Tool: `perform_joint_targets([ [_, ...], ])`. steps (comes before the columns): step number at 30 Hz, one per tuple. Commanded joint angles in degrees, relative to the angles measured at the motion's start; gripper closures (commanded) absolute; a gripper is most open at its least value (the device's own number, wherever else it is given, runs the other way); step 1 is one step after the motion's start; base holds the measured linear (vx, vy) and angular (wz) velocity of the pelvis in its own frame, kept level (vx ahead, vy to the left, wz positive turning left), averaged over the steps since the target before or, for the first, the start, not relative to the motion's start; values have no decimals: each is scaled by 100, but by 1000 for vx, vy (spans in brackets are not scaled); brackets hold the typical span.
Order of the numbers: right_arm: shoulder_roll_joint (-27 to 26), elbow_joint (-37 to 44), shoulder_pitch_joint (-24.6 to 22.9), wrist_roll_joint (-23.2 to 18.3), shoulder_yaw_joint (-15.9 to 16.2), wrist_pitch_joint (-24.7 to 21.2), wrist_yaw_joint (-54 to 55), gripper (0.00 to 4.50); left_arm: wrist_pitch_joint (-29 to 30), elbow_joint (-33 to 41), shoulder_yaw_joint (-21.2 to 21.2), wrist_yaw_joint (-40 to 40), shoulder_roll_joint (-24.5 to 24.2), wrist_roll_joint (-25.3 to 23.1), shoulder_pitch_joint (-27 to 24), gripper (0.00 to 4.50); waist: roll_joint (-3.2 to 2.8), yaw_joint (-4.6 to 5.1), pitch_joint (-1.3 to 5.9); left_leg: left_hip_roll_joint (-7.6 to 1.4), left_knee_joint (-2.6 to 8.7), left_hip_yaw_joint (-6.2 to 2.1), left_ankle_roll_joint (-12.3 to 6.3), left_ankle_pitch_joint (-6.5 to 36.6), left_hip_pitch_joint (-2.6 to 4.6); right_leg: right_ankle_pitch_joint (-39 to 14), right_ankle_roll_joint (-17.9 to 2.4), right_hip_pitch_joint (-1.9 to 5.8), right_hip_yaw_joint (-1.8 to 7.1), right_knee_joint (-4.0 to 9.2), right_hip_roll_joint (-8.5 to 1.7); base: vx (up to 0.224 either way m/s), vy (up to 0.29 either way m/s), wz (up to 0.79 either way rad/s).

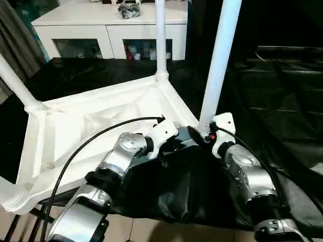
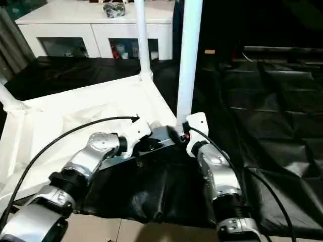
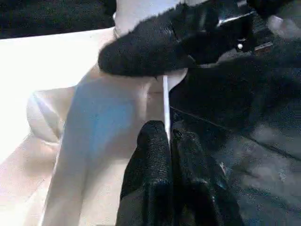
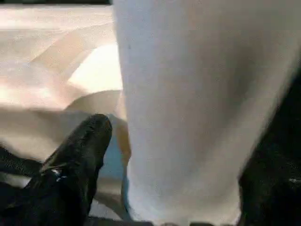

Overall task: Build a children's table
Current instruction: Rotate leg to tighten

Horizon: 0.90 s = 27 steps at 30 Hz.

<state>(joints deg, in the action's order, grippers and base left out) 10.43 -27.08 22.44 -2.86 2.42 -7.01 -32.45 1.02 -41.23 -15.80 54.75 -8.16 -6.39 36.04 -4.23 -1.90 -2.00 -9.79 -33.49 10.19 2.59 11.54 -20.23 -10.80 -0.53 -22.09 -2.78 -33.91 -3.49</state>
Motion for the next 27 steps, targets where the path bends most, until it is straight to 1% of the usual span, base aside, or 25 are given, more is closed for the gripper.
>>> perform_joint_targets([
  [1,142,36,-2,-93,365,137,-792,62,-315,222,-117,615,-60,274,-108,450,123,-18,265,-304,390,-119,-443,1200,-41,-1636,-1209,238,270,490,-508,0,0,0],
  [2,171,42,-1,-99,372,147,-851,62,-320,230,-114,642,-80,279,-112,450,119,-26,268,-307,382,-115,-465,1160,-46,-1554,-1229,242,269,477,-508,0,0,0],
  [4,471,149,-13,-196,472,218,-1585,62,-334,292,-79,937,-255,358,-141,450,114,-46,300,-318,351,-113,-580,816,-77,-1045,-1339,263,247,408,-494,0,0,0],
  [5,503,166,-17,-209,483,219,-1669,62,-334,301,-77,979,-273,371,-145,450,108,-53,304,-325,346,-111,-613,761,-76,-936,-1376,255,238,394,-485,0,0,0],
  [6,619,231,-31,-267,532,212,-1992,62,-342,326,-83,1127,-354,407,-157,450,116,-68,331,-336,317,-105,-699,601,-88,-614,-1452,268,232,350,-481,0,0,0],
  [7,731,304,-50,-324,583,201,-2270,62,-350,339,-84,1228,-431,425,-164,450,108,-85,349,-334,284,-101,-803,441,-104,-253,-1516,264,229,302,-478,0,0,0],
  [8,782,337,-57,-357,608,190,-2393,62,-354,343,-81,1268,-466,432,-167,450,112,-94,342,-338,285,-104,-847,409,-109,-146,-1544,259,222,290,-475,0,0,0],
  [9,926,419,-70,-507,678,110,-2774,62,-350,361,-74,1391,-568,454,-179,450,118,-102,330,-339,279,-94,-906,473,-105,-148,-1585,242,211,294,-472,0,0,0],
  [10,973,439,-71,-567,701,77,-2907,62,-346,367,-74,1439,-601,464,-183,450,121,-114,322,-346,284,-89,-909,601,-92,-329,-1592,241,212,312,-482,0,0,0],
  [11,973,439,-71,-567,701,77,-2907,62,-346,367,-74,1439,-601,464,-183,450,122,-119,313,-345,288,-86,-893,644,-96,-437,-1581,241,212,327,-484,0,0,0],
  [12,1132,575,-115,-715,806,24,-3376,78,-387,355,-75,1612,-737,492,-194,450,134,-143,311,-352,298,-87,-820,726,-80,-711,-1529,233,213,342,-484,0,0,0],
  [13,1168,624,-131,-760,825,-17,-3521,78,-385,362,-73,1673,-774,505,-201,450,133,-156,306,-354,299,-87,-807,741,-77,-765,-1507,231,216,351,-483,0,0,0],
  [14,1192,672,-147,-797,838,-59,-3620,95,-378,374,-69,1724,-799,522,-211,450,136,-166,302,-359,303,-86,-791,749,-75,-799,-1489,228,221,353,-481,0,0,0],
  [15,1231,751,-175,-861,866,-162,-3769,95,-359,397,-61,1794,-838,546,-227,450,153,-177,305,-364,308,-88,-768,745,-76,-824,-1481,224,223,346,-485,0,0,0],
  [16,1257,795,-192,-890,890,-215,-3860,98,-348,412,-55,1841,-865,560,-236,450,148,-185,306,-365,312,-92,-744,714,-76,-810,-1479,229,223,340,-488,0,0,0],
  [17,1267,812,-199,-900,899,-235,-3894,127,-345,418,-53,1858,-875,564,-240,450,148,-191,308,-371,306,-91,-742,678,-78,-754,-1480,224,226,331,-488,0,0,0],
  [18,1298,830,-212,-908,932,-264,-3971,127,-338,425,-55,1895,-898,569,-245,450,147,-193,311,-369,305,-88,-739,676,-72,-743,-1481,217,226,333,-488,0,0,0],
  [19,1312,830,-215,-909,948,-278,-4001,132,-337,426,-56,1909,-908,570,-246,450,157,-203,309,-363,306,-89,-733,645,-72,-742,-1492,217,222,330,-488,0,0,0],
  [21,1347,815,-225,-907,1018,-307,-4108,146,-319,432,-75,2007,-976,585,-248,450,157,-215,316,-359,298,-86,-720,602,-72,-697,-1495,218,222,323,-485,0,0,0],
  [23,1347,824,-229,-926,1033,-329,-4127,168,-329,424,-77,2029,-994,590,-244,450,158,-220,314,-357,297,-85,-721,596,-77,-678,-1499,218,221,319,-489,0,0,0],
  [27,1302,880,-258,-942,1056,-383,-4126,185,-331,411,-62,2038,-1012,597,-239,450,166,-231,319,-351,290,-84,-712,548,-76,-658,-1487,225,220,313,-488,0,0,0],
])
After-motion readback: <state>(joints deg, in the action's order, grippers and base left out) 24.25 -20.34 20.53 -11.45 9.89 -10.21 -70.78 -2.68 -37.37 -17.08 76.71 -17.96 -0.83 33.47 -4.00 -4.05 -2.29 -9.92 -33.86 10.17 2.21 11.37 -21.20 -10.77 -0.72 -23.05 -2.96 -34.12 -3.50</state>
